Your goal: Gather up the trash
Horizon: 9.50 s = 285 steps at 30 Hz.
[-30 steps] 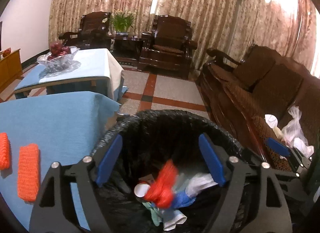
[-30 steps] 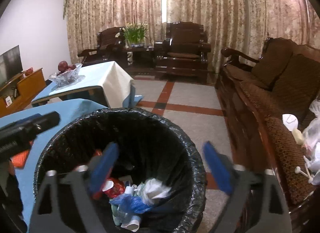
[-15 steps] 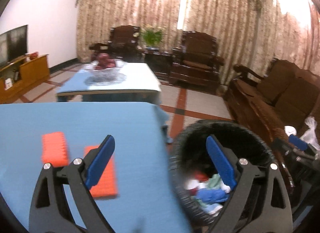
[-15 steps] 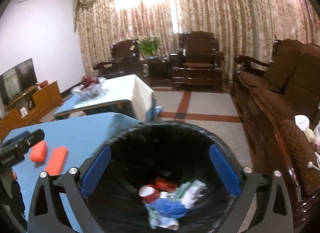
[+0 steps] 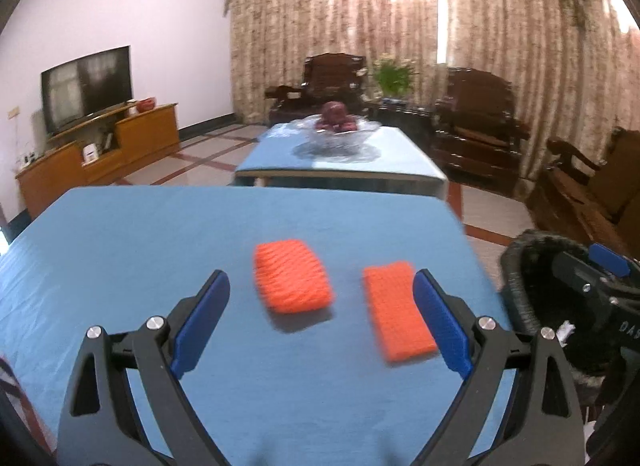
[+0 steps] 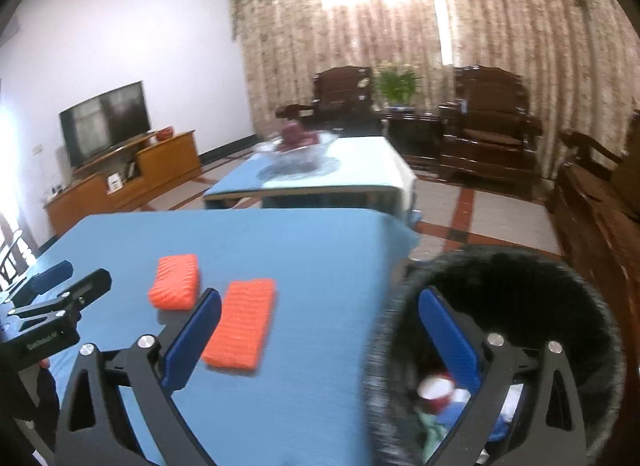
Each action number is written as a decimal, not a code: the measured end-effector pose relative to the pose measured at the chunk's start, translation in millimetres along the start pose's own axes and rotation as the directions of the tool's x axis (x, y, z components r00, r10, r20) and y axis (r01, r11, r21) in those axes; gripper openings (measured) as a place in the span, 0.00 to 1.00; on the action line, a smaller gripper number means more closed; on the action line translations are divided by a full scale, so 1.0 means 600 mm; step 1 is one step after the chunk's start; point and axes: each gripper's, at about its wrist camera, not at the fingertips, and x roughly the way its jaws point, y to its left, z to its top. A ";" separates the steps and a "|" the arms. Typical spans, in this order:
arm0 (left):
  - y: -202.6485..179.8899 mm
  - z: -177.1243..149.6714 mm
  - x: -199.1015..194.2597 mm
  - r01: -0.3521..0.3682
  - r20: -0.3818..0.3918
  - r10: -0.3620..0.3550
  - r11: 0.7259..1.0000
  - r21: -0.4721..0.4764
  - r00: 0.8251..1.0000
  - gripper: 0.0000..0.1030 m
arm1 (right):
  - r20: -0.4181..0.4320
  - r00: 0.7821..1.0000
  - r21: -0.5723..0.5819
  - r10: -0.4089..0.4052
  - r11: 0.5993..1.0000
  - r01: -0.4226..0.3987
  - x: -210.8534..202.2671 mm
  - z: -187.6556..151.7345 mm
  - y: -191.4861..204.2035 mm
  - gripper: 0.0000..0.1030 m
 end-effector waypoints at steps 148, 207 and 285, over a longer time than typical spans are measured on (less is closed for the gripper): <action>-0.496 -0.023 0.093 0.484 -0.175 -0.456 0.855 0.185 0.873 0.18 | -0.100 0.960 0.136 -0.260 0.953 0.272 -0.088 -0.038 -0.389 0.17; -0.249 0.013 -0.194 0.279 0.027 -0.283 0.954 0.115 0.959 0.94 | 0.054 0.984 0.055 -0.167 0.985 0.164 -0.325 0.005 -0.187 0.94; -0.187 0.045 -0.296 0.255 0.118 -0.269 0.960 0.118 0.956 0.95 | 0.113 0.984 -0.003 -0.139 0.990 0.141 -0.380 0.030 -0.130 0.94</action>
